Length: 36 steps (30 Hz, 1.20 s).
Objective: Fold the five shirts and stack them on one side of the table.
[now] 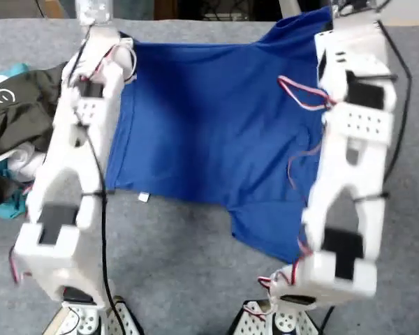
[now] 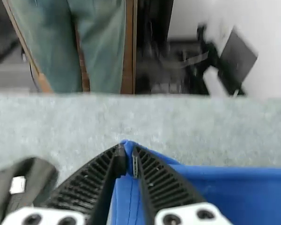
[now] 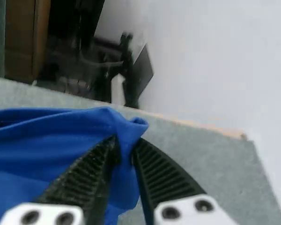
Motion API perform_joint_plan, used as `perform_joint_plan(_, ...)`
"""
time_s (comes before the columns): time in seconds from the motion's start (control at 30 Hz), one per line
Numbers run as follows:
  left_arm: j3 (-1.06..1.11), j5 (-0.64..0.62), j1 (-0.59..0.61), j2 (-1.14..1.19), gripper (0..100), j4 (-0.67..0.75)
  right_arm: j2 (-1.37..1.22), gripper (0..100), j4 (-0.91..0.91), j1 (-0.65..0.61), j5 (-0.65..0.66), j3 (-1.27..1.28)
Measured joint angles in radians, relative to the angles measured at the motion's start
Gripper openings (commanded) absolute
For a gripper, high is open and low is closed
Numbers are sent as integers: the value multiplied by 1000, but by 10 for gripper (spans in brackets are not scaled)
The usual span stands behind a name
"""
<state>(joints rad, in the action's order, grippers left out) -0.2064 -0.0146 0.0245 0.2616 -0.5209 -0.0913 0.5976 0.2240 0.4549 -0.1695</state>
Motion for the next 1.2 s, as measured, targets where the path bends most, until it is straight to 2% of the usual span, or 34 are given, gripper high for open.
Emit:
perform_joint_plan(0.13,-295,2,-3,100,29,-318,-143,13,216,0,-5,-242)
perform_joint_plan(0.2,-367,2,-6,124,29,-459,-163,13,364,0,0,-341)
perform_joint_plan(0.37,-404,3,-12,161,29,-727,-166,13,727,0,95,-439)
perform_joint_plan(0.47,-404,5,-12,172,29,-856,-167,13,873,5,126,-440)
perform_joint_plan(0.57,-359,5,-12,170,29,-924,-147,13,962,12,155,-400)
perform_joint_plan(0.7,-227,5,0,170,29,-939,-15,13,985,12,180,-233)
perform_joint_plan(0.83,-34,5,26,123,29,-908,187,13,939,12,218,51)
perform_joint_plan(1.0,279,38,41,-106,29,-792,442,13,799,83,245,456)
perform_joint_plan(1.2,666,49,92,-345,29,-569,698,13,772,161,388,816)
